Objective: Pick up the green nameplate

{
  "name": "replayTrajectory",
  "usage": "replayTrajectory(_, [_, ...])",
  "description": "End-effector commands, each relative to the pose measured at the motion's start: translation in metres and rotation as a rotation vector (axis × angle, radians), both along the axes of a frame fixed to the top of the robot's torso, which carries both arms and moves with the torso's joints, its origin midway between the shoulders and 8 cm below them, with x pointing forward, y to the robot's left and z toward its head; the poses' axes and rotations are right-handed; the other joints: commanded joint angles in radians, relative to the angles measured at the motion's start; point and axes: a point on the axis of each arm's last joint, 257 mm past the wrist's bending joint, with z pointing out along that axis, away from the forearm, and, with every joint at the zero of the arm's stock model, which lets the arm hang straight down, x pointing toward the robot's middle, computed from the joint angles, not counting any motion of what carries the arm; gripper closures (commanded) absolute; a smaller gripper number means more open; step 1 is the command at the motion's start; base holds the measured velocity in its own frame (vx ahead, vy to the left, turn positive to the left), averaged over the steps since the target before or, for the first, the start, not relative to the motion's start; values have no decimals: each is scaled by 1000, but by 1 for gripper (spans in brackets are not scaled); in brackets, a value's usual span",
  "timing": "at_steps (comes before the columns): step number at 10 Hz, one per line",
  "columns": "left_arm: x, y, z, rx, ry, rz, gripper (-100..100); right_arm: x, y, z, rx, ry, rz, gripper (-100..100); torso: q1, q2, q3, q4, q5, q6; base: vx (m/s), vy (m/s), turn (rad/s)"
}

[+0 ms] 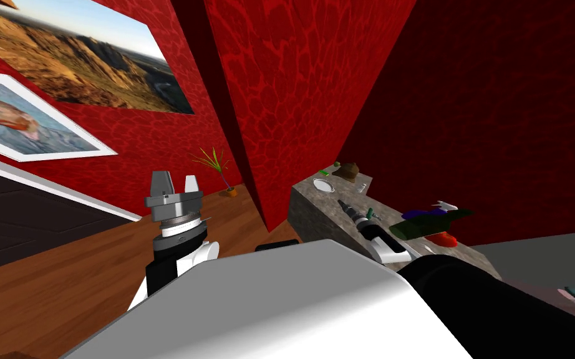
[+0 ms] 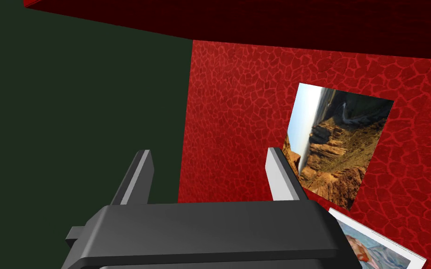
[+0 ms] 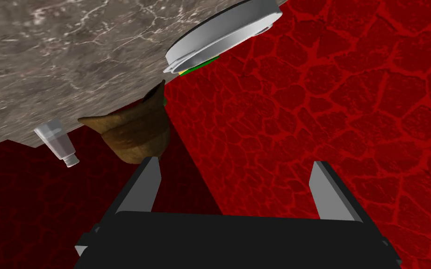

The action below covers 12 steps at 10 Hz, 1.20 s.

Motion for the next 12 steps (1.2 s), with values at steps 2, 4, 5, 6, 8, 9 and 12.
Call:
replayTrajectory(2, [0, 0, 0, 0, 0, 0, 0, -25, -45, -26, -97, 147, -41, -100, 0, 0, 0, 0, 0, 0, -10, 30, 190])
replayTrajectory(4, [0, 0, 0, 0, 0, 0, 0, -39, -66, -36, -152, 214, -56, -100, 0, 1, 0, 0, 0, 0, -9, 26, 112])
replayTrajectory(5, [0, 0, 0, 0, 0, 0, 0, -53, -87, -42, -193, 275, -71, -100, 0, 0, 0, 0, 0, 0, -10, 37, 199])
replayTrajectory(6, [0, 0, 0, 0, 0, 0, 0, -54, -88, -43, -200, 280, -72, -100, 1, 1, 0, 0, 0, 0, -12, 24, 94])
replayTrajectory(8, [0, 0, 0, 0, 0, 0, 0, -84, -132, -52, -295, 406, -104, -100, 0, 1, 0, 0, 0, 0, -13, 28, 183])
replayTrajectory(9, [0, 0, 0, 0, 0, 0, 0, -98, -149, -54, -335, 461, -116, -100, 0, 1, 0, 0, 0, 0, -14, 39, 189])
replayTrajectory(12, [0, 0, 0, 0, 0, 0, 0, -128, -190, -52, -432, 583, -139, -100, 0, 1, 0, 0, 0, 0, -12, 29, 118])
